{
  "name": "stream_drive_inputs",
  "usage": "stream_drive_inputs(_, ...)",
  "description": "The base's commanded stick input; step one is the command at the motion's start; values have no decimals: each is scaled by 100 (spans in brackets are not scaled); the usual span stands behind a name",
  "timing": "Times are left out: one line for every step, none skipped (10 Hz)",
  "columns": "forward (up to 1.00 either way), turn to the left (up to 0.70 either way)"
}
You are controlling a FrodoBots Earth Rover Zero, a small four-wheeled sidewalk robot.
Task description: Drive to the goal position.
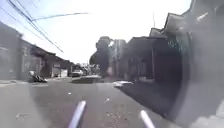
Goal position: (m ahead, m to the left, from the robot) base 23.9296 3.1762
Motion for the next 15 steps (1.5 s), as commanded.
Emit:
stream_drive_inputs(85,0)
stream_drive_inputs(85,0)
stream_drive_inputs(85,0)
stream_drive_inputs(85,0)
stream_drive_inputs(85,0)
stream_drive_inputs(85,0)
stream_drive_inputs(85,0)
stream_drive_inputs(85,0)
stream_drive_inputs(85,0)
stream_drive_inputs(85,0)
stream_drive_inputs(85,0)
stream_drive_inputs(85,0)
stream_drive_inputs(85,0)
stream_drive_inputs(85,0)
stream_drive_inputs(85,0)
